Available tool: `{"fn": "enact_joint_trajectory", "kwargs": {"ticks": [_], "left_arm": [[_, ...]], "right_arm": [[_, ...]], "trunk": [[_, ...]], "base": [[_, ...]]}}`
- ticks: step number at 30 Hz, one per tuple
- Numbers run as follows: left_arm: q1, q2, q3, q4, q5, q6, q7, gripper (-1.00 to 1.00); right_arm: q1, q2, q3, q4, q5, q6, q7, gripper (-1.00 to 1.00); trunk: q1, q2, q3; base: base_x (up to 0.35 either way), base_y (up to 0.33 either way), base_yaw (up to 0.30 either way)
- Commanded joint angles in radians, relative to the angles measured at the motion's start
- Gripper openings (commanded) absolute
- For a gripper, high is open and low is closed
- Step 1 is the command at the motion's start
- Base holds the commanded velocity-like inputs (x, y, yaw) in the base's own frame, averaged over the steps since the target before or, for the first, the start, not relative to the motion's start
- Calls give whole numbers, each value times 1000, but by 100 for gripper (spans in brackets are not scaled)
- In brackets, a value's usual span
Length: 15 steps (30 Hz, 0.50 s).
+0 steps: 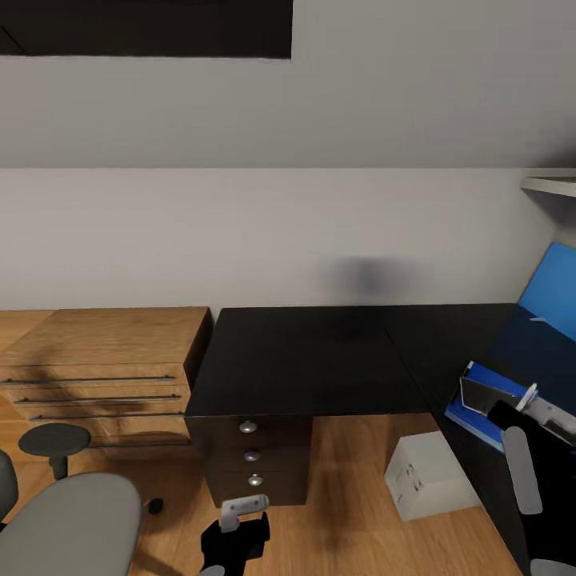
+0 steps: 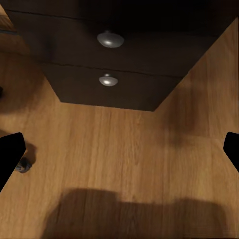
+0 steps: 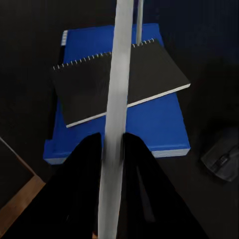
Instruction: In the bedroom, organize the workspace by keeping the computer under the desk, ensuring the monitor is on the desk, placing the keyboard on the desk next to the monitor, placing the mouse on the desk next to the keyboard, moving the folder from the swivel chair onto the desk next to the mouse, stacking the notebook on top of the folder with the pen on top of the notebook, and positioning the swivel chair next to the desk.
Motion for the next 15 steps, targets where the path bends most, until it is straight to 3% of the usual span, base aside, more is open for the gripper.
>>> {"fn": "enact_joint_trajectory", "kwargs": {"ticks": [1, 2, 3, 5, 7, 9, 15], "left_arm": [[-1, 1, -4, -2, 4, 4, 8, 100], [-1, 1, -6, -2, 4, 3, 9, 100], [-1, 1, -8, -2, 3, 3, 12, 100], [-1, 1, -8, -2, 3, 3, 12, 100], [-1, 1, -13, -2, 3, 3, 13, 100], [-1, 1, -31, -2, 3, 3, 16, 100], [-1, 1, -43, -2, 3, 3, 17, 100]], "right_arm": [[-14, -24, 2, 29, -15, 2, -9, -100], [-56, -54, 3, 82, -14, 3, -9, -100], [-241, -158, 7, 355, -11, -3, -2, -100], [-333, -200, 9, 519, -8, -17, 14, -100], [-421, -230, 18, 676, 3, -44, 60, -100], [-492, -255, 34, 832, 42, -63, 143, -100], [-524, -263, 41, 909, 69, -64, 228, -100]], "trunk": [[0, -1, -1], [0, -1, -1], [0, -1, -1], [0, -1, -1], [0, -1, -1], [0, -1, -1], [0, -1, -1]], "base": [[0, 0, -2], [0, 0, -1], [0, 0, 0], [0, 0, 0], [0, 0, 0], [0, 0, 0], [0, 0, 0]]}}
